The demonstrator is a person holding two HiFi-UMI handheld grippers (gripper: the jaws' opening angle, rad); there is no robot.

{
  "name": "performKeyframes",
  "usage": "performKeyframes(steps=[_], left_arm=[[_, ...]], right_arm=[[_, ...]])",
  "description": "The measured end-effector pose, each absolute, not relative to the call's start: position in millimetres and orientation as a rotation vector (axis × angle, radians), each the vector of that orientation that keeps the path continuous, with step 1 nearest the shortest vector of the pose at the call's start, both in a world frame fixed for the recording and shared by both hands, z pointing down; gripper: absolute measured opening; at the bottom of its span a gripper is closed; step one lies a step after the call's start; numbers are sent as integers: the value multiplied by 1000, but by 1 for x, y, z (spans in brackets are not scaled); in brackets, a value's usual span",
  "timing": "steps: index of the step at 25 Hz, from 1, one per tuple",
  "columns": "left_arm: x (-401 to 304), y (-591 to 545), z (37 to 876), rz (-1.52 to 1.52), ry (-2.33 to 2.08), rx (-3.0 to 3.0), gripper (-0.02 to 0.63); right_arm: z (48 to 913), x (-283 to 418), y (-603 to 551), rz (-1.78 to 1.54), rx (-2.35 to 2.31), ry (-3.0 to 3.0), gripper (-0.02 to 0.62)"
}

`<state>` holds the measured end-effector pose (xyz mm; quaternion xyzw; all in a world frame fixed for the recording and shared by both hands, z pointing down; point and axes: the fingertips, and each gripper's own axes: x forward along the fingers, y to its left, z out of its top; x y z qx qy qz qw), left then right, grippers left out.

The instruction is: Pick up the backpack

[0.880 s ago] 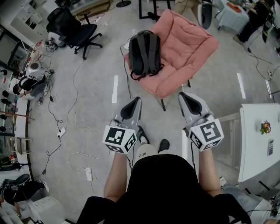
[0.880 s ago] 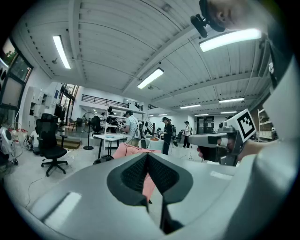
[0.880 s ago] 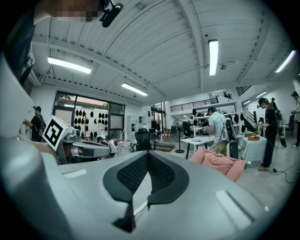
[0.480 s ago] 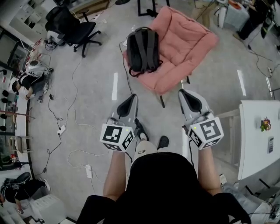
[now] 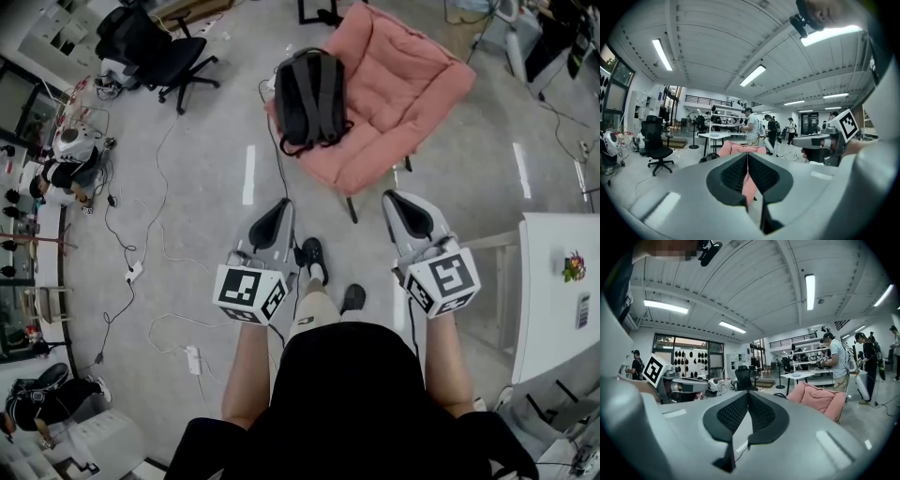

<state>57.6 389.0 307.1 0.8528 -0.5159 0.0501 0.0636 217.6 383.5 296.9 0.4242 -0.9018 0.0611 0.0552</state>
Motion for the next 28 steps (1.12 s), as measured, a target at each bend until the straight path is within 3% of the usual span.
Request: performKeyframes(steps=[15, 28], left_arm=[[-12, 286, 315, 95, -1543, 2555, 46], [-84, 180, 311, 73, -1501, 2593, 89]], right_arm=[[301, 151, 284, 167, 1269, -2677, 23], [292, 79, 182, 143, 1305, -2627, 138]])
